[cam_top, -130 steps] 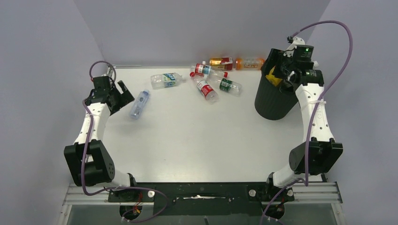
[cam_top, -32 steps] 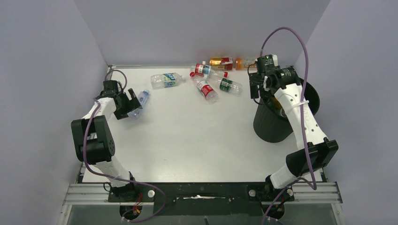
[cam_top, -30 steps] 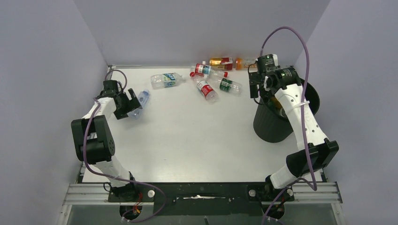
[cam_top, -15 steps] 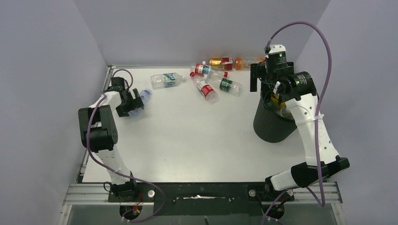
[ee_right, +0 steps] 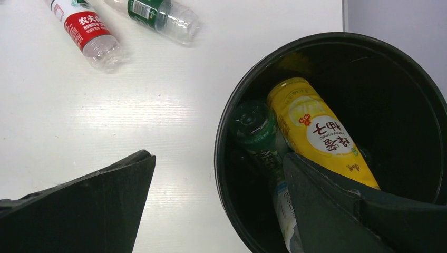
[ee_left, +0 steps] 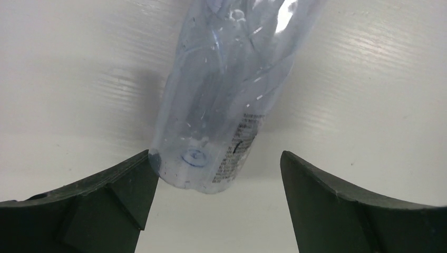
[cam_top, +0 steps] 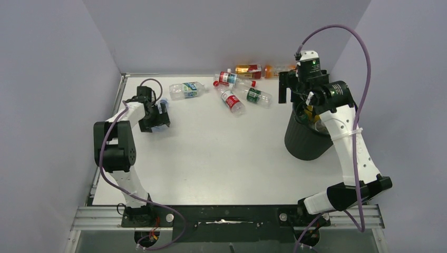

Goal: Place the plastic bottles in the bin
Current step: Pick up the plastic bottle at the center of the board.

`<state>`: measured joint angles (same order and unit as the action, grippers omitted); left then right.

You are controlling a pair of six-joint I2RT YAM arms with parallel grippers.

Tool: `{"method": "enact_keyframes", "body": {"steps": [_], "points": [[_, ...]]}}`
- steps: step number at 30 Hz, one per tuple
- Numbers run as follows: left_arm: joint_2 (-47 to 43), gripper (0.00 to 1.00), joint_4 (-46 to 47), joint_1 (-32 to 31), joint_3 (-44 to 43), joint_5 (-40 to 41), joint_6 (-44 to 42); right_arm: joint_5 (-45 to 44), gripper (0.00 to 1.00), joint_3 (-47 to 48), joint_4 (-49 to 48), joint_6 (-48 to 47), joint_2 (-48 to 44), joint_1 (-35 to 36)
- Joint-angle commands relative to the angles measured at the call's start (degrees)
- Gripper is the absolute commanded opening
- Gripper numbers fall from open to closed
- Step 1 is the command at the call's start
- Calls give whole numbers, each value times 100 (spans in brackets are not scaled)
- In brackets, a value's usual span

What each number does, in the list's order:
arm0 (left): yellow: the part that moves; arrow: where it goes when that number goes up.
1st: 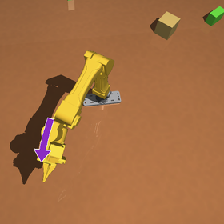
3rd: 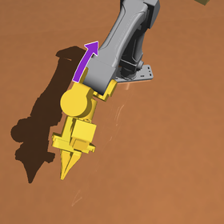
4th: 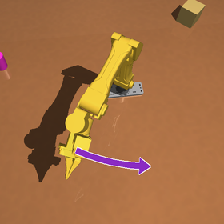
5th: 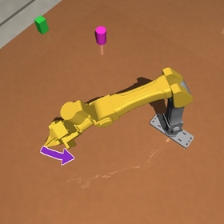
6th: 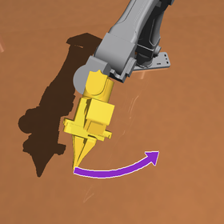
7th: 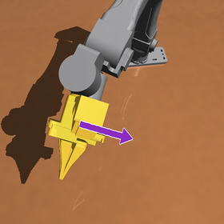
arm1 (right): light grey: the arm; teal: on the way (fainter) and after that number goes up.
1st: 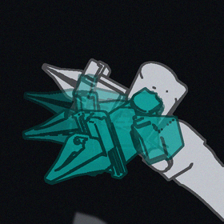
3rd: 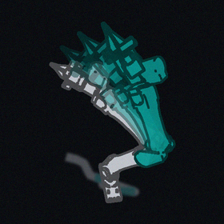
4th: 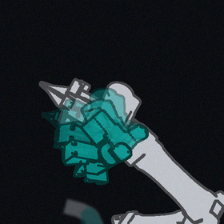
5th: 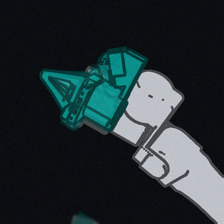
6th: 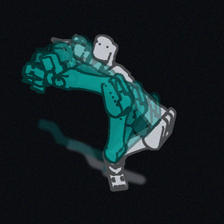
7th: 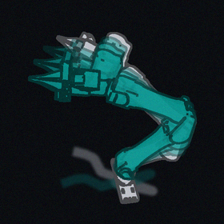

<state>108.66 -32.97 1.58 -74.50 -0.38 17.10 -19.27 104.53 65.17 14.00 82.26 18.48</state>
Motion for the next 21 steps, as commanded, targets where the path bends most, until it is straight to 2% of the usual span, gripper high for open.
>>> {"method": "enact_keyframes", "body": {"steps": [1, 6, 10, 21], "points": [[-571, 85, -215, -70, -72, 12, -191, 77, 98, 8, -332, 46, -158, 67], [-653, 85, -553, -61, -371, 459, -288, 161, 98, -67, -372, 78, -186, 85], [-694, 86, -425, -70, -461, 785, -412, 202, 98, -129, -415, 91, -233, 94], [112, 86, 17, -156, -778, 1023, -669, 295, 98, -301, -437, 139, -380, 95]]}}
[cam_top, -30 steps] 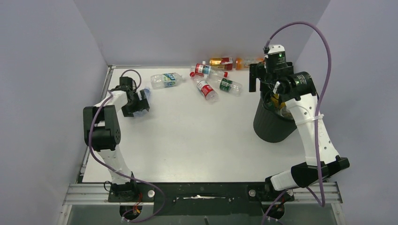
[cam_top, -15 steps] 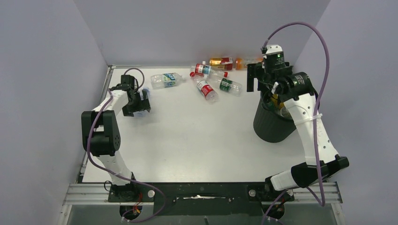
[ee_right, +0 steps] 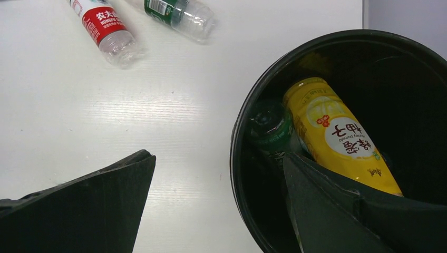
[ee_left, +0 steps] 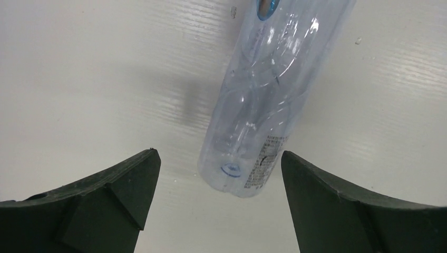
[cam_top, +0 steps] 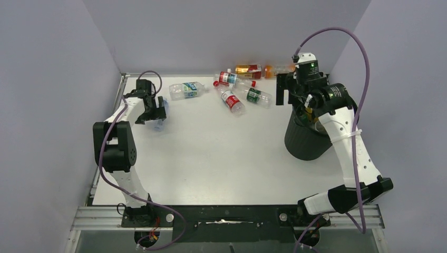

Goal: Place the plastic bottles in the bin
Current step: Pick up the plastic bottle at the center of the board.

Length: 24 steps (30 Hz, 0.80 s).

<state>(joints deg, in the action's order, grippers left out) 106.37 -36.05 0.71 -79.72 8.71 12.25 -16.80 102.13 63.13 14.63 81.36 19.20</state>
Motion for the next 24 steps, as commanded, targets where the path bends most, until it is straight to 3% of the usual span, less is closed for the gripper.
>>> {"method": "enact_keyframes", "body": {"steps": [1, 7, 14, 24], "points": [[411, 86, 361, -89, -262, 99, -195, 45, 98, -105, -243, 85, -314, 30], [681, 85, 362, -302, -209, 101, -158, 108, 98, -219, -277, 126, -421, 27], [211, 51, 213, -396, 14, 106, -1, 426, 99, -275, -326, 223, -657, 28], [-1231, 45, -161, -637, 563, -389, 270, 1064, 99, -649, -388, 455, -1270, 28]]}}
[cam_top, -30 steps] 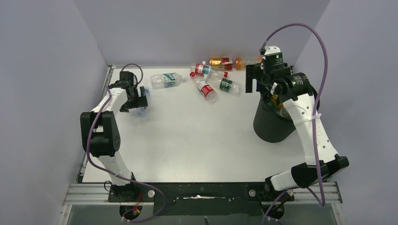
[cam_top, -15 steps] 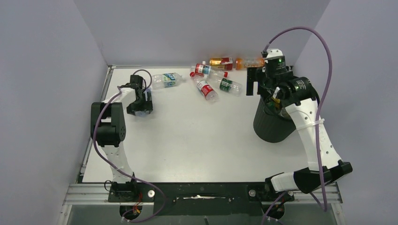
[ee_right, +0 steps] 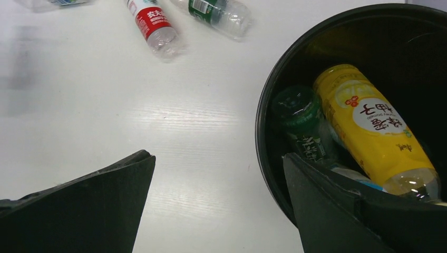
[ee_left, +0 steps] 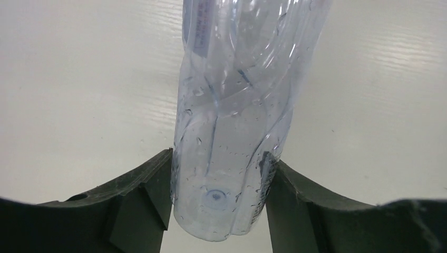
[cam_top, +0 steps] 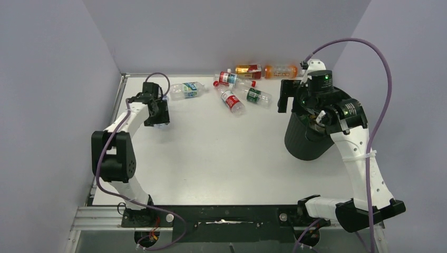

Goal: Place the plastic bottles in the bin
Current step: Pick up the plastic bottle at the center of the board, then place the plastic bottle in the trash bin.

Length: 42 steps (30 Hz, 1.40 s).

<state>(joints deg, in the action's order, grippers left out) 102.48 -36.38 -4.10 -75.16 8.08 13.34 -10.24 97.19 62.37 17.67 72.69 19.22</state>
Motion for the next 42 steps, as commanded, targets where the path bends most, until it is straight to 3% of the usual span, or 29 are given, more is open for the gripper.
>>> {"method": "enact_keyframes", "body": {"steps": [1, 8, 15, 25, 35, 39, 42], "points": [[-988, 45, -204, -207, 141, -408, 187, 556, 100, -216, -318, 165, -497, 23], [-1920, 45, -447, -1013, 84, -1172, 523, 2175, 100, -1488, -883, 460, -1526, 50], [-1940, 45, -483, -1989, -1052, -1661, 940, 2483, 100, -2805, -1419, 957, -2537, 57], [-1021, 44, -151, -3040, -2855, -2066, 1391, 2073, 100, -2111, -1453, 1125, -2782, 56], [-19, 43, 742, -3674, -3985, -2696, 1934, 1012, 100, -1073, -1279, 1247, -2571, 59], [411, 42, 670, -4021, -4637, -2686, 1924, 75, 99, -594, -670, 1103, -2080, 60], [495, 42, 691, -4215, -4784, -2730, 1867, -125, 98, -591, -840, 968, -1951, 61]]}}
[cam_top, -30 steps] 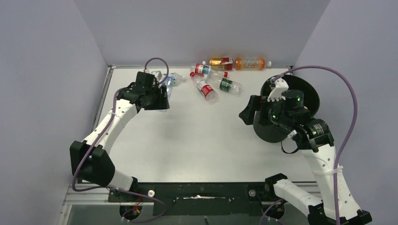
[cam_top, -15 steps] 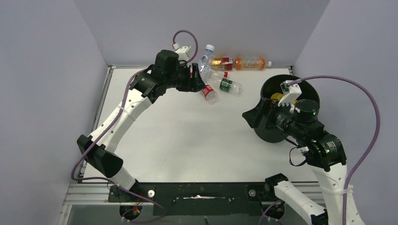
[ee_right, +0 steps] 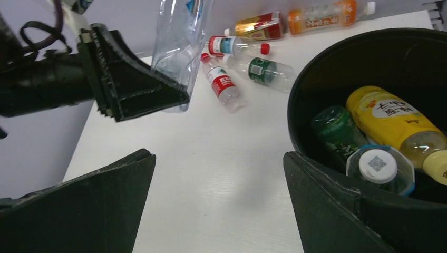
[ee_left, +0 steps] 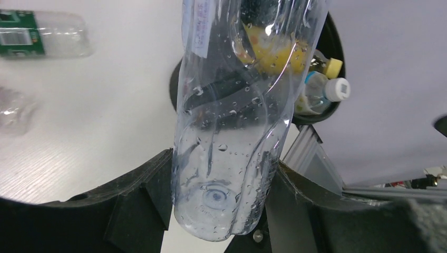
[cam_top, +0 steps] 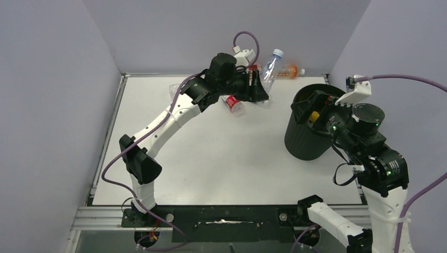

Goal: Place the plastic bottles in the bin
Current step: Place the plastic bottle in the trash bin.

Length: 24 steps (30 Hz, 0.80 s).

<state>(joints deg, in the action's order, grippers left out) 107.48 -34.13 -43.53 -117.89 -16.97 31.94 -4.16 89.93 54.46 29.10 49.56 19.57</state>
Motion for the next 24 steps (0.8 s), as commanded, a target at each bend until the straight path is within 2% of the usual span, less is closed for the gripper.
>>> {"method": "enact_keyframes", "body": {"steps": [1, 7, 14, 24], "points": [[-13, 42, 539, -323, -486, -270, -6, -698, 98, 180, -157, -199, 399, 21], [65, 42, 822, -765, -544, -473, -189, -1066, 98, 453, -480, -308, 806, 20], [-51, 42, 995, -1054, -405, -459, -311, -796, 98, 396, -937, -142, 1024, -167], [-456, 42, 1758, -1202, 490, -640, -215, 832, 98, -250, -1720, 325, 864, -1493]]}}
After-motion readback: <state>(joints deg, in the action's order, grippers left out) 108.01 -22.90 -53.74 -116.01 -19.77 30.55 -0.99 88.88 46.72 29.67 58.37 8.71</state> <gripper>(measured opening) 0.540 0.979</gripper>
